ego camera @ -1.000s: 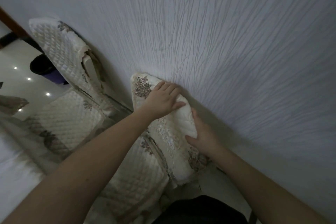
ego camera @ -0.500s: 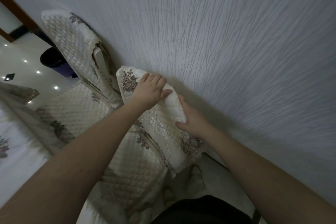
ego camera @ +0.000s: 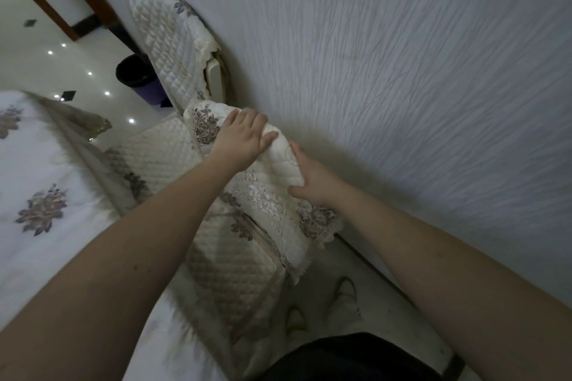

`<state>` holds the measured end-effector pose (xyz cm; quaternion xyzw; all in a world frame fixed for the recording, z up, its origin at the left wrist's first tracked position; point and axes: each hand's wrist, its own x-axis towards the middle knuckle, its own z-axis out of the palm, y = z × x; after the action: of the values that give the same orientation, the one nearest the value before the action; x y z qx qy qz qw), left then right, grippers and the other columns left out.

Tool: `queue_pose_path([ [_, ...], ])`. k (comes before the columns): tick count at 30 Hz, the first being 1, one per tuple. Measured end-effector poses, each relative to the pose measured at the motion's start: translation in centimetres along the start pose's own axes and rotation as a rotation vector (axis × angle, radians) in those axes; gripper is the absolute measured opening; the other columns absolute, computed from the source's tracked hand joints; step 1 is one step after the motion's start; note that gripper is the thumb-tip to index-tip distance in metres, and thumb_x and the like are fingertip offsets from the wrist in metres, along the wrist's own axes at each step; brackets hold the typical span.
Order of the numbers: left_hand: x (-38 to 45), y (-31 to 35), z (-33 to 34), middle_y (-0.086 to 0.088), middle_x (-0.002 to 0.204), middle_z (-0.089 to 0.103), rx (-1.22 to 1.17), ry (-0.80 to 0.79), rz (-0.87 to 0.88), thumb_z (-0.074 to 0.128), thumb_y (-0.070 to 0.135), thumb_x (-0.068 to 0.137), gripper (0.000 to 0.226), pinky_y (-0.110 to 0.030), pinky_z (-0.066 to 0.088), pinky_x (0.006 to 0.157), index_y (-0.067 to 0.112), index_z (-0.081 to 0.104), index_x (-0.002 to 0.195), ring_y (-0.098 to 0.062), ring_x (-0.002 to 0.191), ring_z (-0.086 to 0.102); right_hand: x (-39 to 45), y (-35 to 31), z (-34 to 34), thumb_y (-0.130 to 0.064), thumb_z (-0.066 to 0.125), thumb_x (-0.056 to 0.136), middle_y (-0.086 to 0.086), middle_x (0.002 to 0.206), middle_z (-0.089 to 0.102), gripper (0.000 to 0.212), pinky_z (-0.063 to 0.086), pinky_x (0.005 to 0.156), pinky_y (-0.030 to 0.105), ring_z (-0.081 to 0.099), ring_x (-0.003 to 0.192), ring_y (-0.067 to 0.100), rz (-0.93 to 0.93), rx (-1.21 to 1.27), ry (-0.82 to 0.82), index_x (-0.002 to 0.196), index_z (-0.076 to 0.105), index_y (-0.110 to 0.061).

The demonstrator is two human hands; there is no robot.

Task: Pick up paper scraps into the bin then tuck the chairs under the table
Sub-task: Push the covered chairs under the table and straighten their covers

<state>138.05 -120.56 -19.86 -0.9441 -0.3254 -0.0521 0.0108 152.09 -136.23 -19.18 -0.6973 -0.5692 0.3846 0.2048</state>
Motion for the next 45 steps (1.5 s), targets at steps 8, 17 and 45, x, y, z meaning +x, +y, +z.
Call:
queue_pose_path([
  [8, -2.0, -3.1, -0.3, -0.018, 0.118, 0.056, -0.034, -0.009, -0.103, 0.019, 0.052, 0.097, 0.063, -0.05, 0.028, 0.108, 0.003, 0.053, 0.117, -0.036, 0.116, 0.049, 2.2, -1.8, 1.5, -0.03, 0.067, 0.076, 0.001, 0.127, 0.055, 0.1, 0.052, 0.081, 0.041, 0.061, 0.095, 0.025, -0.031, -0.074, -0.027, 0.146, -0.005, -0.042],
  [17, -3.6, -4.6, 0.1, -0.013, 0.129, 0.05, -0.137, -0.035, -0.162, 0.019, 0.055, 0.092, 0.066, -0.047, 0.012, 0.118, 0.008, 0.05, 0.126, -0.031, 0.128, 0.04, 2.2, -2.7, 4.3, -0.029, 0.062, 0.079, -0.002, 0.136, 0.049, 0.094, 0.052, 0.073, 0.038, 0.062, 0.093, 0.024, -0.037, -0.115, 0.039, 0.146, -0.003, -0.041],
  [45, -5.8, -0.5, -1.5, -0.004, 0.158, 0.019, -0.24, -0.175, -0.239, 0.02, 0.043, 0.103, 0.05, -0.045, 0.007, 0.119, 0.017, 0.032, 0.144, -0.021, 0.148, 0.0, -1.3, -3.3, 6.0, -0.026, 0.057, 0.075, -0.002, 0.131, 0.048, 0.089, 0.052, 0.078, 0.046, 0.057, 0.098, 0.02, -0.032, 0.018, 0.106, 0.144, 0.004, -0.041],
])
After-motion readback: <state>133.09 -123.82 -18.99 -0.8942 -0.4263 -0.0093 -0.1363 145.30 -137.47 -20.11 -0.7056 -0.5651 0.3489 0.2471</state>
